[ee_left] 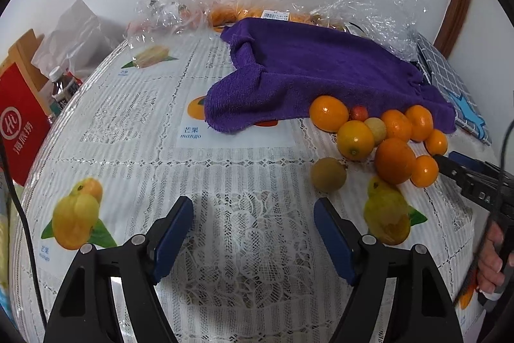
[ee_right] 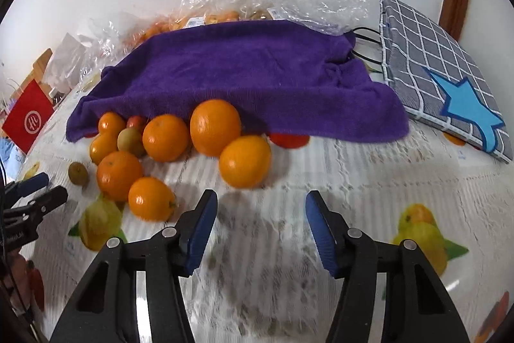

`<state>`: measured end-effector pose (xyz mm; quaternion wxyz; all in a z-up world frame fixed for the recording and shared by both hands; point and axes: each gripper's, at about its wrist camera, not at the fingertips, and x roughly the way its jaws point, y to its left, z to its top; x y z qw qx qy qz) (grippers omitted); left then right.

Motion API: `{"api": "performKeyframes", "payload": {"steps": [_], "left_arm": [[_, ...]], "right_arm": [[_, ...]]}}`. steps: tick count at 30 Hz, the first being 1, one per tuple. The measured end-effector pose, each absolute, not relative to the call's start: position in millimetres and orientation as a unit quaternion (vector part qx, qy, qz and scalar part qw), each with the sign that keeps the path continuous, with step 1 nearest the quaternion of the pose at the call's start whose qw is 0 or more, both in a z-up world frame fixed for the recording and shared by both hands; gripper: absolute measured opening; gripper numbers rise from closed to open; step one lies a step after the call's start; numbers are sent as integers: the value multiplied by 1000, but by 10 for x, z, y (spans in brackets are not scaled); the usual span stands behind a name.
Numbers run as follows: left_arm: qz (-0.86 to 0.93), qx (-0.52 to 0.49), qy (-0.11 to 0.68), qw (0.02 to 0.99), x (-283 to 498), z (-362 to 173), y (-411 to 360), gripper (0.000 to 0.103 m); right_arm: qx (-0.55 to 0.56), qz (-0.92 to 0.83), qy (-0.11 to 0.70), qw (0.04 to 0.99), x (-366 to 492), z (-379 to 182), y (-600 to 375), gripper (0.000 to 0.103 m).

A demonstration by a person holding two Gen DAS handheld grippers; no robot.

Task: Organize fruits
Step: 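Grasp a mandarin with the right tool while the left tool grasps a small yellow-green fruit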

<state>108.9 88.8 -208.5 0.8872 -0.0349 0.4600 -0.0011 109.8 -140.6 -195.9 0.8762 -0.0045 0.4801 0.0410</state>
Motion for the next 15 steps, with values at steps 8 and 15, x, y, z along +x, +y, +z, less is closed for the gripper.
{"api": "performKeyframes", "payload": {"steps": [8,15], "left_arm": [[-22,-35,459,887,1115,-2088,866,78],[-66,-35,456,887,1134,-2079,738,78]], "right_arm": [[-16,53,477,877,1273,-1976,-1322,54],[-3,68,476,877,1324,-1979,-1404,34]]}}
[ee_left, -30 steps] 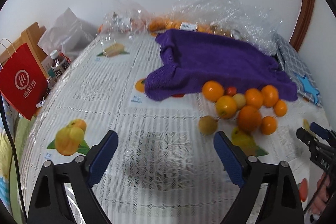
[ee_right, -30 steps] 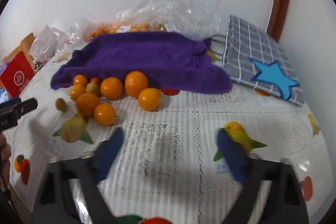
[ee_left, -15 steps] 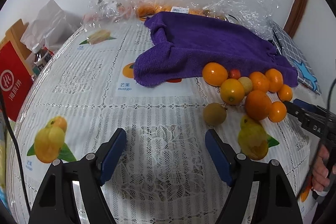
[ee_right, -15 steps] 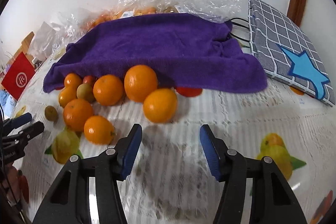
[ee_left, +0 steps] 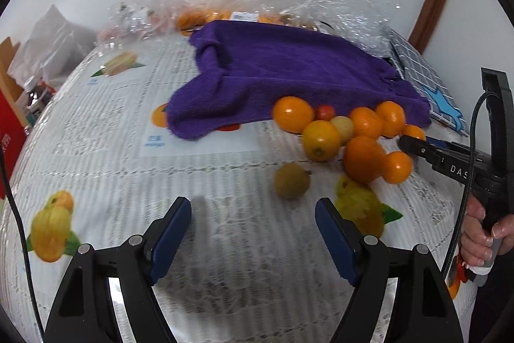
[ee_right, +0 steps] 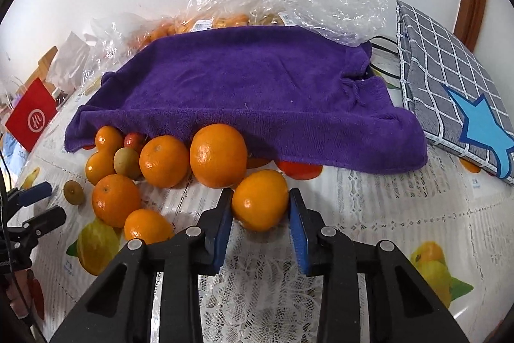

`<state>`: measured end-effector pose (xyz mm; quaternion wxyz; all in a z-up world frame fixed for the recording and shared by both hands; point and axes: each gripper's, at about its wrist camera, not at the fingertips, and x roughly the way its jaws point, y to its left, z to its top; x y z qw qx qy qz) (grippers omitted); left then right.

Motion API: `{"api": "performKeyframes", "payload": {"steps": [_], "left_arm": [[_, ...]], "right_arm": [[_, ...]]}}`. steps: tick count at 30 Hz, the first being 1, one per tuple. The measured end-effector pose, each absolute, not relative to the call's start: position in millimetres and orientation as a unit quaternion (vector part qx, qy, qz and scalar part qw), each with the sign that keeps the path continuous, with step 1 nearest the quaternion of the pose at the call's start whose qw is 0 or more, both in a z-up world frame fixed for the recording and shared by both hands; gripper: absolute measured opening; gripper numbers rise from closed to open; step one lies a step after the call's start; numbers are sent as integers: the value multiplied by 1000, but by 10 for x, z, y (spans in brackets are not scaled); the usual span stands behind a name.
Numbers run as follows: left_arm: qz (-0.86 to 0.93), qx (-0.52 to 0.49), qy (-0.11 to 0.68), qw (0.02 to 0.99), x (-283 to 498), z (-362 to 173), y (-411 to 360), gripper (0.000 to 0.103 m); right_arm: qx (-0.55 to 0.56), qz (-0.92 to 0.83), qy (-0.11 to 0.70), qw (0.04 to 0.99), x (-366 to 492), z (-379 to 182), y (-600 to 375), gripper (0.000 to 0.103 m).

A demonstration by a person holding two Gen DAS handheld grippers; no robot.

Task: Organize fruits
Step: 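Grasp a mandarin with the right tool while the left tool grasps a small yellow-green fruit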

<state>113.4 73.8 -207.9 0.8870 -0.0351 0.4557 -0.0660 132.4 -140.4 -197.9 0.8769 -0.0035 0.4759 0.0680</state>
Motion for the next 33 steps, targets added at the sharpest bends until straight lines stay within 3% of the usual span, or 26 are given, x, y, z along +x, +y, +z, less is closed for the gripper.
{"api": "performKeyframes", "payload": {"steps": [7,10,12,13,20,33], "left_arm": [[-68,-26,460,885,1298,-2105,527,74],[-54,-19,458,887,1336,-2109,492,60],[-61,-20,454,889,1320,-2099,489,41],[-74,-32,452,889,1312,-2092,511,27],[-98,-123,438,885,1279,-2113,749,25],[-100,-109,391,909,1179,-1948,687,25]], "right_arm": [[-11,69,470,880,1123,-1933,-1497,34],[-14,72,471,879,1028,-1926,-1533,34],[-8,75,470,879,992,-1923,-1562,34],[-4,76,468,881,986,-1915,-1574,34],[-6,83,464,882,975,-1907,-1555,34],[21,85,454,887,980,-1881,-1660,34]]}}
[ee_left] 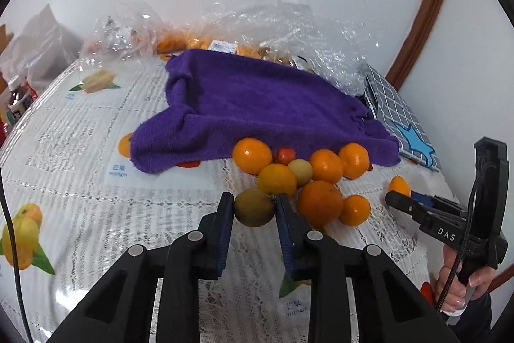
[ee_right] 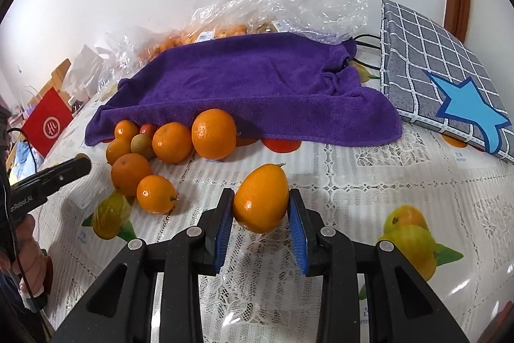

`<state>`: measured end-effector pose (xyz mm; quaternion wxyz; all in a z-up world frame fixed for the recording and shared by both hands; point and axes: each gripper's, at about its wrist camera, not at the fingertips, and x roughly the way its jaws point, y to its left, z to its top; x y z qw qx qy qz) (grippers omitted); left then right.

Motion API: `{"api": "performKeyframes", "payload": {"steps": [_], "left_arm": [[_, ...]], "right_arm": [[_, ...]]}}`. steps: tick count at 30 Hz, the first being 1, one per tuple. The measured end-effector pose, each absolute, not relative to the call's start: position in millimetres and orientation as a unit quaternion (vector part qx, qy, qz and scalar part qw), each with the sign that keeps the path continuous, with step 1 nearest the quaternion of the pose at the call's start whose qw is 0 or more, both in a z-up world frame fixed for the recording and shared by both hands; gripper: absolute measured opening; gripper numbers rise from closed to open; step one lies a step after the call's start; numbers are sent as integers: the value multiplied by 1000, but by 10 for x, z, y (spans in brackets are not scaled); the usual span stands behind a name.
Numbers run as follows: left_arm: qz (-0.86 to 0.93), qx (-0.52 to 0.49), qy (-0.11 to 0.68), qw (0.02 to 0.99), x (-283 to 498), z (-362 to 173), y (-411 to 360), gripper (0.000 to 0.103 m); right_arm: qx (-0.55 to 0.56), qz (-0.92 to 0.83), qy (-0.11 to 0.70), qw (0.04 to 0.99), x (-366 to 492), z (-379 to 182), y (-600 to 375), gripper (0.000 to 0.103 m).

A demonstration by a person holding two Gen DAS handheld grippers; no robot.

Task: Organize fruits
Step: 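Grasp a mandarin with the right tool while the left tool grasps a small yellow-green fruit, then lift both held fruits and carry them over the purple towel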

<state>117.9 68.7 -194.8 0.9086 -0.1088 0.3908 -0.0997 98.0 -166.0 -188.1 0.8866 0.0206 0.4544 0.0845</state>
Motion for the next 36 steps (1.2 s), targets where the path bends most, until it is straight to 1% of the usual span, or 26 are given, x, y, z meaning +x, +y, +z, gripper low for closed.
{"api": "performKeyframes", "payload": {"steps": [3,8,16,20,30,36], "left_arm": [[-82,-124,384,911,1170,-1938,764,25],[-70,-111,374,918,1178,-1819,739,25],[-41,-88,337,936,1537,-1267,631,25],[-29,-85,329,940,1784,-1124,602,25],[-20,-100,307,946,2374,-1001,612,25],[-19,-114,310,944,2663,-1118,649,25]], "right_arm": [[20,83,451,888,969,-1869,-1660,34],[30,87,456,885,991,-1845,-1656,34],[31,95,412,906,1189,-1398,-1621,34],[25,90,394,914,1380,-1207,-1624,34],[16,71,360,930,1874,-952,-1669,34],[28,71,345,936,2174,-920,-1668,34]]}}
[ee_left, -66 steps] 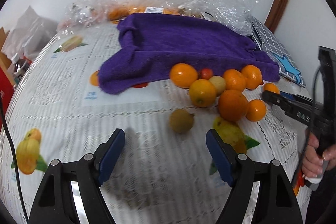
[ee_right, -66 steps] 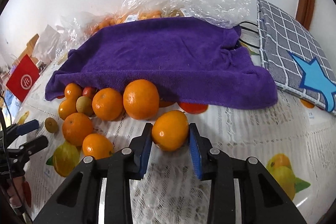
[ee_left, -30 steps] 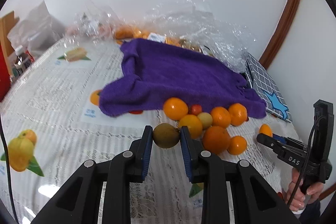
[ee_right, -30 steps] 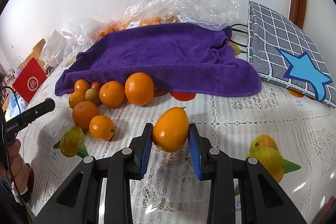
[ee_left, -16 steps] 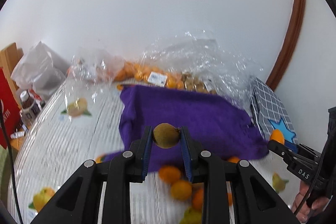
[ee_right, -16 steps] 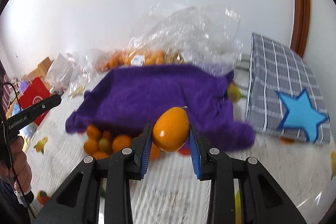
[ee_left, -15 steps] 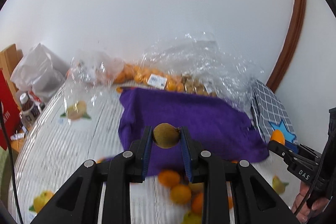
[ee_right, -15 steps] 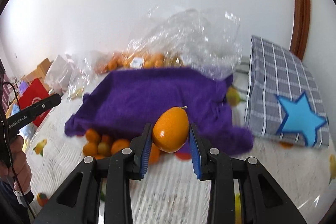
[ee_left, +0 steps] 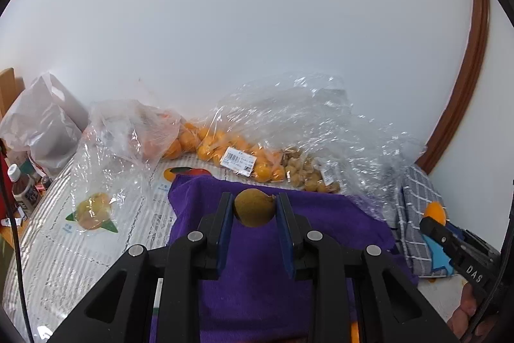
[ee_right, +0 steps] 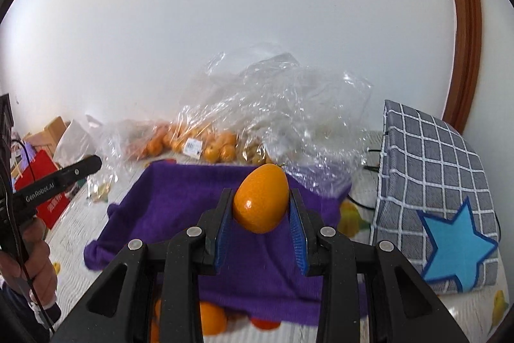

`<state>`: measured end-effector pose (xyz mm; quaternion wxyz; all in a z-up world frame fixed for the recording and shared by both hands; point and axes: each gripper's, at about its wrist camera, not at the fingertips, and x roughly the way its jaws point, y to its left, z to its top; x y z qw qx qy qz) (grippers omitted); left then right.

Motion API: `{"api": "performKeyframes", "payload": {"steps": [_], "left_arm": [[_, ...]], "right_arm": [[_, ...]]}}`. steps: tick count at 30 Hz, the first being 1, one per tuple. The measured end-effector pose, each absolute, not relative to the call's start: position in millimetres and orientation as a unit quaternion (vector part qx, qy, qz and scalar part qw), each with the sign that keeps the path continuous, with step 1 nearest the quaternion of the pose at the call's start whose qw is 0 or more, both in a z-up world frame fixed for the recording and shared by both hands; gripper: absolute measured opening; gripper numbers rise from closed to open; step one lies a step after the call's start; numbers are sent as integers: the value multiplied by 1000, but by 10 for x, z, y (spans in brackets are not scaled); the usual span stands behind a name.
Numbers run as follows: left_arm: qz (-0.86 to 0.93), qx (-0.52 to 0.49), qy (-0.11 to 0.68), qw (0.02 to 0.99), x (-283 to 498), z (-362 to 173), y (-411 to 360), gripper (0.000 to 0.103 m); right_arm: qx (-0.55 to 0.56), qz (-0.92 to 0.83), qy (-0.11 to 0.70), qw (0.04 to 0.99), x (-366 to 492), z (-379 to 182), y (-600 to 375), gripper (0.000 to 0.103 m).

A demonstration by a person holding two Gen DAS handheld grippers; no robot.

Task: Organize fruits
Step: 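Lift both held fruits and carry them over the purple towel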

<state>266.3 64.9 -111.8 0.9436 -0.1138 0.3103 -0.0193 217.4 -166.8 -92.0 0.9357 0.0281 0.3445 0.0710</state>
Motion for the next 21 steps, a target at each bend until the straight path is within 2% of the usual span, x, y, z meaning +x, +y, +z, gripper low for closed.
{"api": "performKeyframes", "payload": {"steps": [11,21], "left_arm": [[-49,-176,377,908,2876,-1757,793,25],[-25,-118,388,914,2935,-1834,676,26]], "right_arm": [[39,93,396,913,2460,-1466,-1674,34],[39,71,430,899,2567,-1766,-1767,34]]}}
